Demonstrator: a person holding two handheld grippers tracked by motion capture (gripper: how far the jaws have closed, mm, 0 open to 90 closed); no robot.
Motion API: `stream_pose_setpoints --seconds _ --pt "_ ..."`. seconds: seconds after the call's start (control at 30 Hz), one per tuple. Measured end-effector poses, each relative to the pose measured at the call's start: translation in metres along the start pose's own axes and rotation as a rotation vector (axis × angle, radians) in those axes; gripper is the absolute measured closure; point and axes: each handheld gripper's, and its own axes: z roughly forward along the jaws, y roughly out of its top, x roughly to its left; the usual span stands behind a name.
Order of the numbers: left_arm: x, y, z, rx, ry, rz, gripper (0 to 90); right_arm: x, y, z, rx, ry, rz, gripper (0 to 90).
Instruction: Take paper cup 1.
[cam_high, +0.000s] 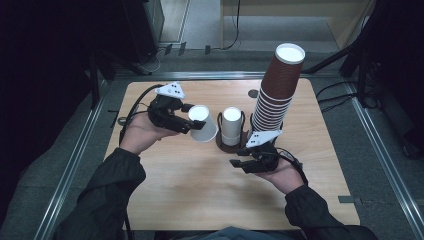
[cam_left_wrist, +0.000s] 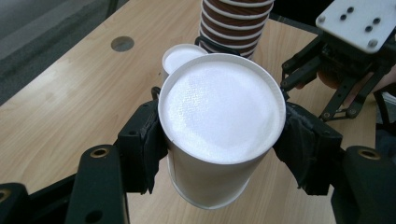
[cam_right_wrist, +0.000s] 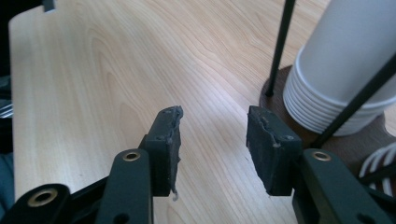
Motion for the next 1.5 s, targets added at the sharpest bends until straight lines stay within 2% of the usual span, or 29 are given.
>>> stream_pose_setpoints --seconds 0.13,0.33,0.43,0.8,0.83,1.03,1.1,1.27,1.3,1.37,1.5 --pt "-0.006 -0.015 0.001 -0.004 0.001 -0.010 35.7 -0.001 0.002 0.000 -0.006 0.043 -0.019 49.0" --pt "-0.011 -0.031 0.007 0.007 -0.005 -0.013 35.7 -0.002 0.003 -0.003 -0.008 0.059 -0.033 45.3" --pt "-0.014 -0.042 0.015 0.009 -0.021 -0.027 35.7 -0.004 0.002 -0.005 -0.005 0.076 -0.040 41.7" --pt "-0.022 -0.057 0.040 0.019 -0.077 -0.035 35.6 -0.005 0.000 -0.007 -0.008 0.103 -0.062 35.4" --pt "-0.025 -0.059 0.046 0.017 -0.093 -0.030 35.7 -0.004 -0.001 -0.006 -0.009 0.114 -0.063 33.2" --pt "-0.033 -0.062 0.060 0.026 -0.123 -0.005 35.6 -0.004 -0.001 -0.004 -0.022 0.138 -0.083 28.3" --pt "-0.036 -0.062 0.064 0.041 -0.141 0.008 35.6 -0.004 0.000 -0.004 -0.035 0.172 -0.089 24.6" --pt "-0.043 -0.059 0.069 0.038 -0.180 0.042 35.5 -0.003 0.003 -0.002 -0.044 0.191 -0.116 23.8" --pt "-0.044 -0.058 0.069 0.037 -0.185 0.050 35.5 -0.002 0.003 -0.001 -0.043 0.217 -0.142 23.8" --pt "-0.047 -0.055 0.072 0.031 -0.211 0.065 35.5 0.000 0.003 0.002 -0.038 0.233 -0.146 23.7" --pt "-0.053 -0.053 0.076 0.051 -0.229 0.098 35.4 0.002 0.002 0.006 -0.018 0.231 -0.153 23.5"
